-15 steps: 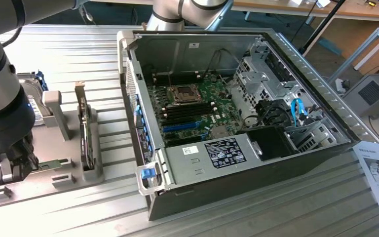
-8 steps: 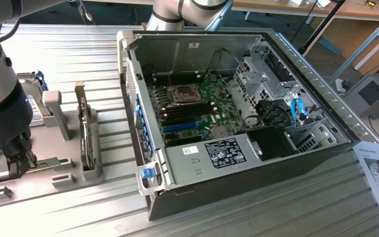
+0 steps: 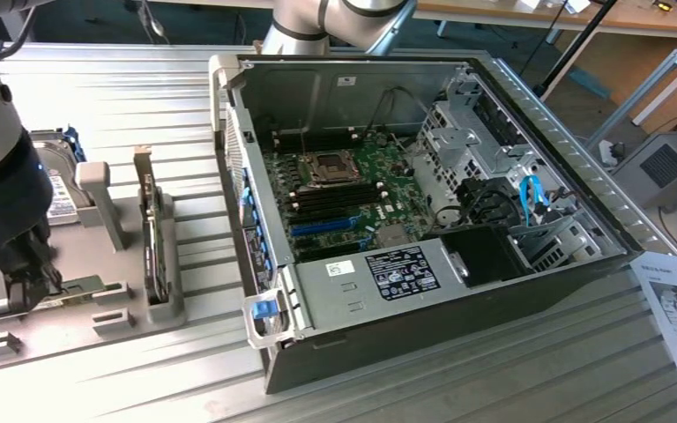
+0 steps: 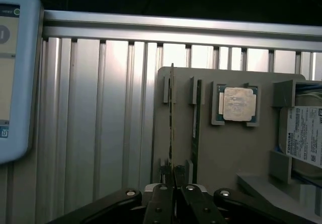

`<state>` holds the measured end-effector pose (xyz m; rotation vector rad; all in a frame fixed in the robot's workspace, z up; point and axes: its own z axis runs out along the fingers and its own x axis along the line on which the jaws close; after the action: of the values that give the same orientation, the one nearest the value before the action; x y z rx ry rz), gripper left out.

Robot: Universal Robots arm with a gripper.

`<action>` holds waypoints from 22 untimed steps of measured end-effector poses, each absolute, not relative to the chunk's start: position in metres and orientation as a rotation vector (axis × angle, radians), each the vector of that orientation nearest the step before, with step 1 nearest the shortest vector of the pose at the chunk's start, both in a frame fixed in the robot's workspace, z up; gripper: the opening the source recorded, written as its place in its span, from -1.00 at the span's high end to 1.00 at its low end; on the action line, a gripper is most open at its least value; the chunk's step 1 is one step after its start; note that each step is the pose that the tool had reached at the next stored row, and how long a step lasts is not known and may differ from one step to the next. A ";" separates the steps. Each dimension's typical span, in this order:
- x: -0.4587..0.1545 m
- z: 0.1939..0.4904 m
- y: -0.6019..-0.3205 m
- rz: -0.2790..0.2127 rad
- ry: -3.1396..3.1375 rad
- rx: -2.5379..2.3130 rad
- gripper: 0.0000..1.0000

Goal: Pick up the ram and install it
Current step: 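Pick up the ram and move it above insertion slot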

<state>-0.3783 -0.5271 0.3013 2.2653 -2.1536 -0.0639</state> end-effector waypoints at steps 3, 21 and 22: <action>-0.378 0.305 -0.527 -0.064 -2.153 2.265 0.76; -0.378 0.329 -0.527 -0.064 -2.153 2.265 0.76; -0.378 0.330 -0.527 -0.064 -2.153 2.265 0.76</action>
<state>-0.3782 -0.5271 0.3299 2.2652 -2.1534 -0.0640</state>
